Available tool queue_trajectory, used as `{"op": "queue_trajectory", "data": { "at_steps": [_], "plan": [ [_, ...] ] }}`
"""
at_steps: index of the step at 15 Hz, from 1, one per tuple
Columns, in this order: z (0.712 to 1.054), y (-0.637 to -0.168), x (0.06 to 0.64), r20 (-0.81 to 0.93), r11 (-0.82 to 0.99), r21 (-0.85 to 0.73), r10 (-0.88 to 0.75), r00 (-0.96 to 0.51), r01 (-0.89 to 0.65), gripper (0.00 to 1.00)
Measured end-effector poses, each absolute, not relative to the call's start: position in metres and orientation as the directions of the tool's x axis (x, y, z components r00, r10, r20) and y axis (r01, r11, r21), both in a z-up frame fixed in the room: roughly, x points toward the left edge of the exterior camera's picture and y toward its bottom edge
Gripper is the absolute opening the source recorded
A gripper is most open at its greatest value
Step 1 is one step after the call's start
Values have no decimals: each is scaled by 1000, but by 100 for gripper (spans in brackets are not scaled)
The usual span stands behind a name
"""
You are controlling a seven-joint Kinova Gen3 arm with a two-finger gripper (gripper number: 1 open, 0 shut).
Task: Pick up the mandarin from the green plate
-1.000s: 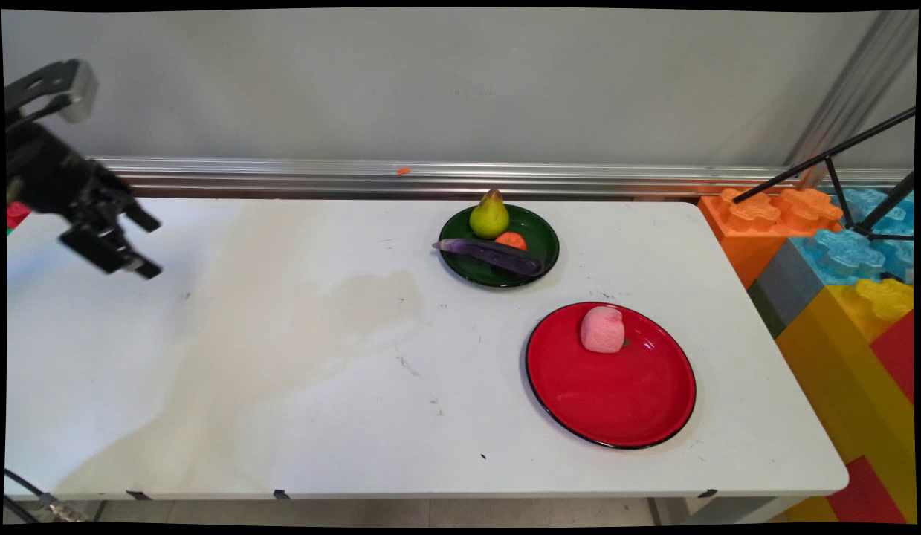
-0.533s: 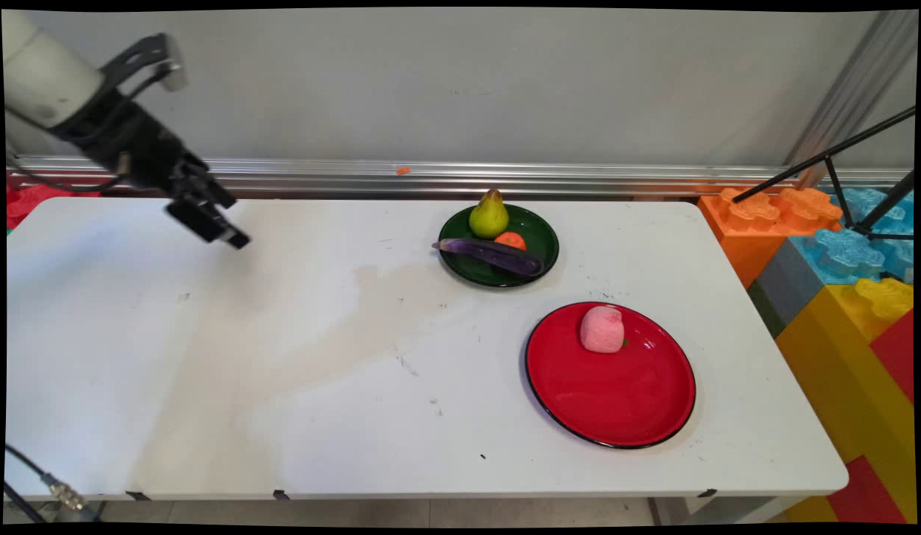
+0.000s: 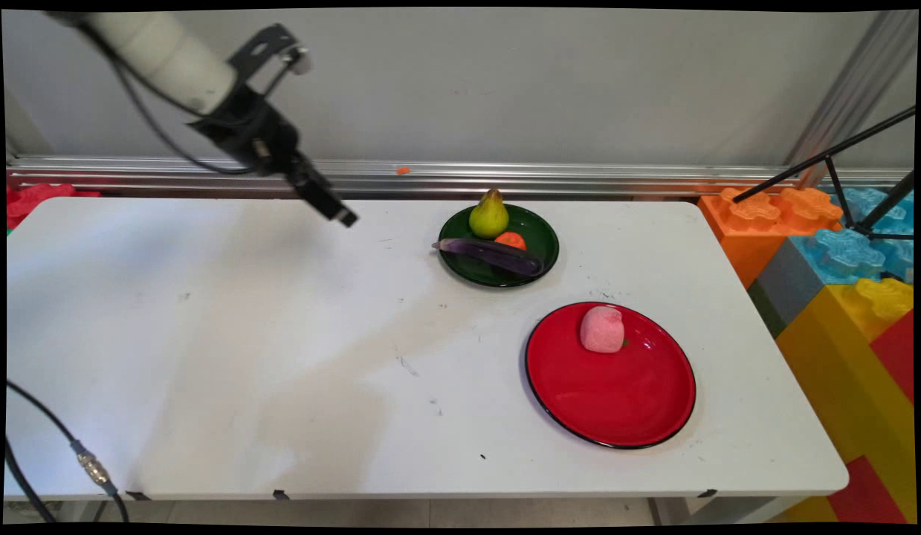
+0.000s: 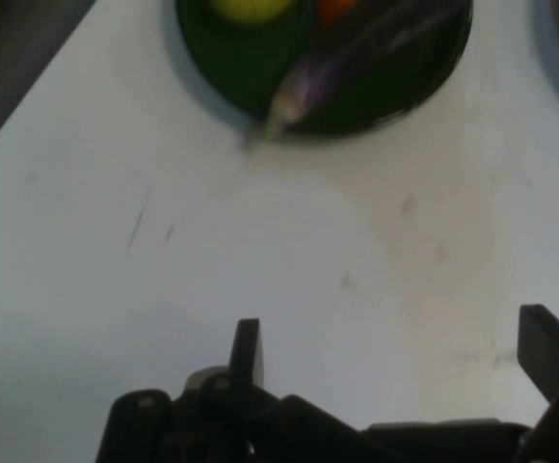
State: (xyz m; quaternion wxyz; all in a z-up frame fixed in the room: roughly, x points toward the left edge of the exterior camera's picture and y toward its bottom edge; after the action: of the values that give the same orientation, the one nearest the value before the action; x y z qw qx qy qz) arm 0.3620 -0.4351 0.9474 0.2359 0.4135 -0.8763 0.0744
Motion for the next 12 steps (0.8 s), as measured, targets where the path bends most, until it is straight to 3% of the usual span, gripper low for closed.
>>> {"op": "queue_trajectory", "data": {
  "at_steps": [12],
  "plan": [
    [924,-498,263,543,611,112,-698,-466,-784,100]
  ]
}}
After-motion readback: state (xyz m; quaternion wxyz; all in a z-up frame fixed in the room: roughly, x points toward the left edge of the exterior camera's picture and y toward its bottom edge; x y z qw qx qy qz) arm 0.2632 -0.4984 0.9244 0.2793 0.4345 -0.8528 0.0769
